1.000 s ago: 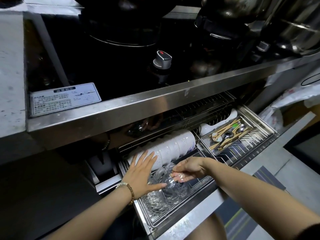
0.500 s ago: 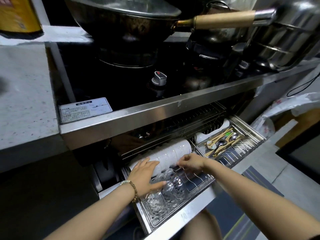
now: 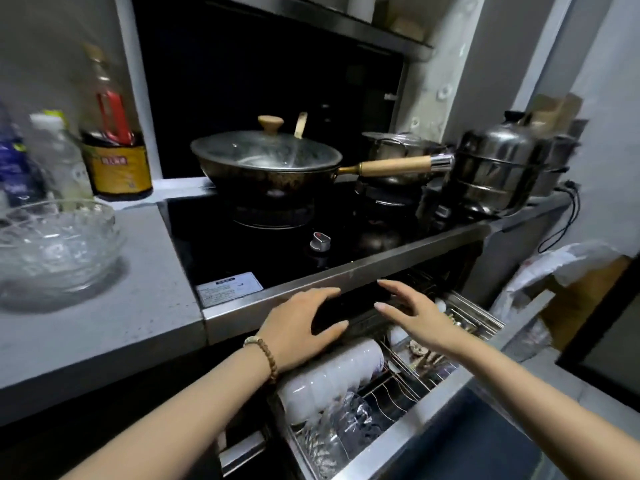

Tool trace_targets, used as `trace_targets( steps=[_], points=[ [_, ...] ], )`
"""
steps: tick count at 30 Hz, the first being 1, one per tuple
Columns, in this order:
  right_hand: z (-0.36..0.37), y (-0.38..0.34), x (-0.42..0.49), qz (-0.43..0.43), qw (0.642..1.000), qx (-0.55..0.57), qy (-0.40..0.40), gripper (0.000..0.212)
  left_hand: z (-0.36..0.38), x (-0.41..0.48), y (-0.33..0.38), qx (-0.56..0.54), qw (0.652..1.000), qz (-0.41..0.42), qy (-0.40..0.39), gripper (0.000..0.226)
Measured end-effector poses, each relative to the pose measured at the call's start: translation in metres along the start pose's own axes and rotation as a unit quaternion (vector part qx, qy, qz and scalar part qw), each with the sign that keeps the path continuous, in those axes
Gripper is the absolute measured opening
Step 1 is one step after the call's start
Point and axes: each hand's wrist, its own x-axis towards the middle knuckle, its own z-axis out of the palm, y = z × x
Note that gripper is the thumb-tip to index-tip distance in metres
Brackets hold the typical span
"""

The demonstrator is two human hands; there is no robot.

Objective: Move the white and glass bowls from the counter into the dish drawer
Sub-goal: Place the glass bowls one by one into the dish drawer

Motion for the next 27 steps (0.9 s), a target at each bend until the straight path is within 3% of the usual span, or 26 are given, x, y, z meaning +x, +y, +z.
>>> trace_targets(
  steps=[5,13,20,27],
  points=[
    [-0.003,-0.065,0.010,-0.096,0.995,-0.028,0.018,0.055,-0.088,-0.003,0.005,0.055,0.995,0.028,0.077,0.059],
    [0.034,-0.160,0.040,-0.194,0.980,-0.017,-0.035,0.066,-0.197,-0.048,-0.032,0.109,0.982,-0.057,0.142,0.063],
    [0.089,-0.221,0.064,-0.230,0.968,-0.012,-0.098,0.068,-0.252,-0.100,-0.079,0.159,0.962,-0.131,0.180,0.063],
    [0.144,-0.265,0.087,-0.254,0.960,-0.003,-0.116,0.069,-0.276,-0.136,-0.127,0.167,0.948,-0.217,0.165,0.070]
  ],
)
